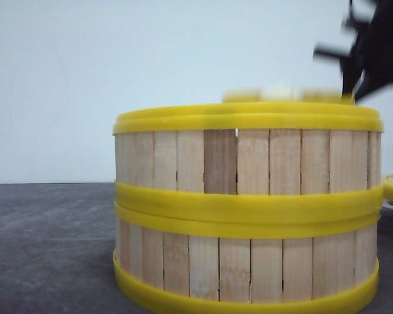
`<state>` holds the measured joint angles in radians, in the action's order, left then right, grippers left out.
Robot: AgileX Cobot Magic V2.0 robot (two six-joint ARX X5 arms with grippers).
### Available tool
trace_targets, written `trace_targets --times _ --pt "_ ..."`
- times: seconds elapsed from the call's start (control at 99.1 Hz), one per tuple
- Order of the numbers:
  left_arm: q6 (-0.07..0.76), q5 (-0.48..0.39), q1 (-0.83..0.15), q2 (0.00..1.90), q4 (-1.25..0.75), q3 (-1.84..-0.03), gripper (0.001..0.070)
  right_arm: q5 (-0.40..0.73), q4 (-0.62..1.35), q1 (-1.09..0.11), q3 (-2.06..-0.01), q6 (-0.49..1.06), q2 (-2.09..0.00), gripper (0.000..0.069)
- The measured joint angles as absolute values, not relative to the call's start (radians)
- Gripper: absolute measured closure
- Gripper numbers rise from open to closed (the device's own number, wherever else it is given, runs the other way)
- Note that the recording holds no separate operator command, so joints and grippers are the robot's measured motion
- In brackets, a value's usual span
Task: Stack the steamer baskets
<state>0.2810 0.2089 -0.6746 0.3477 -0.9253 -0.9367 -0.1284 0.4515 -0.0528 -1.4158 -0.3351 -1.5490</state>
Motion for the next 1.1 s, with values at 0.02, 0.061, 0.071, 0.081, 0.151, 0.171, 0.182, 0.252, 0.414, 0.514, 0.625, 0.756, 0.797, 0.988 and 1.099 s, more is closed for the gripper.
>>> trace_targets --times 0.02,0.061,0.071,0.081,0.151,0.171,0.182,0.252,0.414,0.514,0.625,0.756,0.797,0.988,1.099 --pt "0.281 0.209 -0.675 0.348 -0.925 -0.937 0.0438 -0.145 0.469 -0.053 -1.419 -0.326 -1.518 0.0657" --pt "0.281 0.209 -0.675 0.348 -0.925 -0.937 0.0438 -0.178 0.503 -0.053 -1.419 -0.310 -1.470 0.0657" --pt "0.281 0.209 -0.675 0.348 -0.925 -0.937 0.0438 -0.187 0.513 -0.053 -1.419 -0.305 -1.458 0.0657" --pt "0.281 0.209 -0.675 0.348 -0.925 -0.937 0.0438 -0.197 0.523 -0.053 -1.419 -0.299 -1.447 0.0657" --pt "0.281 0.209 -0.675 0.348 -0.925 -0.937 0.0438 -0.257 0.609 -0.060 -1.419 -0.265 -1.372 0.0657" --pt "0.281 0.209 -0.675 0.348 -0.925 -0.937 0.0438 -0.268 0.635 -0.065 -1.419 -0.256 -1.353 0.0657" --pt "0.281 0.209 -0.675 0.348 -0.925 -0.937 0.0438 -0.273 0.648 -0.067 -1.419 -0.251 -1.343 0.0657" --pt "0.281 0.209 -0.675 0.348 -0.926 -0.937 0.0438 -0.290 0.738 -0.089 -1.419 -0.216 -1.276 0.0657" --pt "0.276 0.209 -0.675 0.348 -0.930 -0.937 0.0438 -0.307 0.875 -0.155 -1.419 -0.132 -1.153 0.0657" --pt "0.273 0.209 -0.675 0.348 -0.936 -0.937 0.0438 -0.311 0.918 -0.209 -1.419 -0.099 -1.124 0.0657" --pt "0.270 0.209 -0.675 0.348 -0.936 -0.937 0.0438 -0.310 0.953 -0.259 -1.412 -0.073 -1.135 0.0657" --pt "0.270 0.208 -0.675 0.348 -0.937 -0.937 0.0438 -0.299 0.946 -0.307 -1.357 -0.059 -1.145 0.0657" --pt "0.270 0.208 -0.675 0.348 -0.937 -0.937 0.0438 -0.292 0.936 -0.319 -1.333 -0.056 -1.145 0.0657" --pt "0.270 0.208 -0.675 0.348 -0.937 -0.937 0.0438 -0.256 0.876 -0.357 -1.236 -0.056 -1.164 0.0657" --pt "0.270 0.208 -0.675 0.348 -0.939 -0.937 0.0438 -0.253 0.856 -0.365 -1.203 -0.056 -1.188 0.0657"
